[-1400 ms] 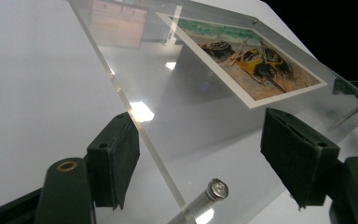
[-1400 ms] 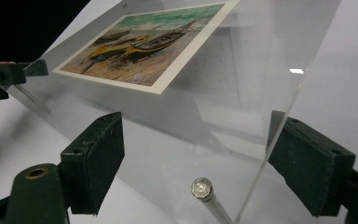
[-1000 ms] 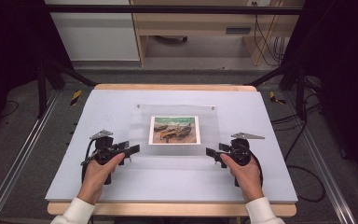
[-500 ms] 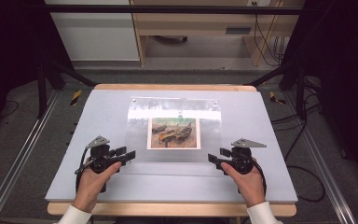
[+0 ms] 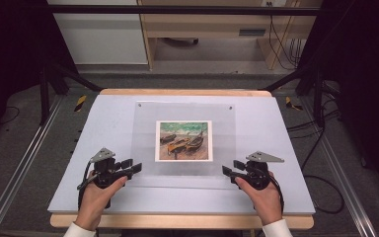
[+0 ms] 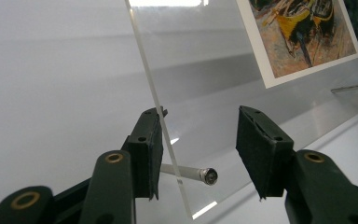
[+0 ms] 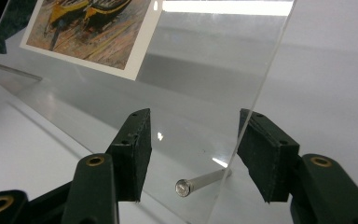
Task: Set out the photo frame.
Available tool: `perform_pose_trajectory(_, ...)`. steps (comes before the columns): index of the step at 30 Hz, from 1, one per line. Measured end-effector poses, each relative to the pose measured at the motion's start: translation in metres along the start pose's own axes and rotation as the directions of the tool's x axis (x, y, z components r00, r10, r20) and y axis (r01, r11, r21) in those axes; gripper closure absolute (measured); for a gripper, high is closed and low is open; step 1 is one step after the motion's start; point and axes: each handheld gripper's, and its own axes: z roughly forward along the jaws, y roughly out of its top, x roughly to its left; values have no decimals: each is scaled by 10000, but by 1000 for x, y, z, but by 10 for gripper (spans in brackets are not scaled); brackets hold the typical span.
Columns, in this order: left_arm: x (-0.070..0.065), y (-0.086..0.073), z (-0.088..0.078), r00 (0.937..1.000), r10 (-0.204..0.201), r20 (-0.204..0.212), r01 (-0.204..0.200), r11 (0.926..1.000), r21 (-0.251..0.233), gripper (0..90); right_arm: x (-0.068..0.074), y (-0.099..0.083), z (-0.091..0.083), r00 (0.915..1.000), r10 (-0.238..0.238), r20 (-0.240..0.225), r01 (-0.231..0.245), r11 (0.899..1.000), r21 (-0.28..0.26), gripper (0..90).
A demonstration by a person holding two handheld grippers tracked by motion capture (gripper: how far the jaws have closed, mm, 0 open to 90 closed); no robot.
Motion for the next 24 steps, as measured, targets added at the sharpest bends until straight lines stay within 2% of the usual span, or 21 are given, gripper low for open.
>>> perform_pose_trajectory(7,-2,-3,-3,9999,96,-77,-96,10000,-2,533,3,-4,-3,9998,-82,187,84,9999,-82,480)
perform_pose_trajectory(17,-4,-6,-7,9993,346,-150,-345,9994,83,559,6,-8,-7,9995,-140,273,142,9999,-80,519)
perform_pose_trajectory(24,-5,-7,-7,9991,380,-191,-378,9992,95,564,7,-10,-9,9995,-110,289,113,9999,-110,528)
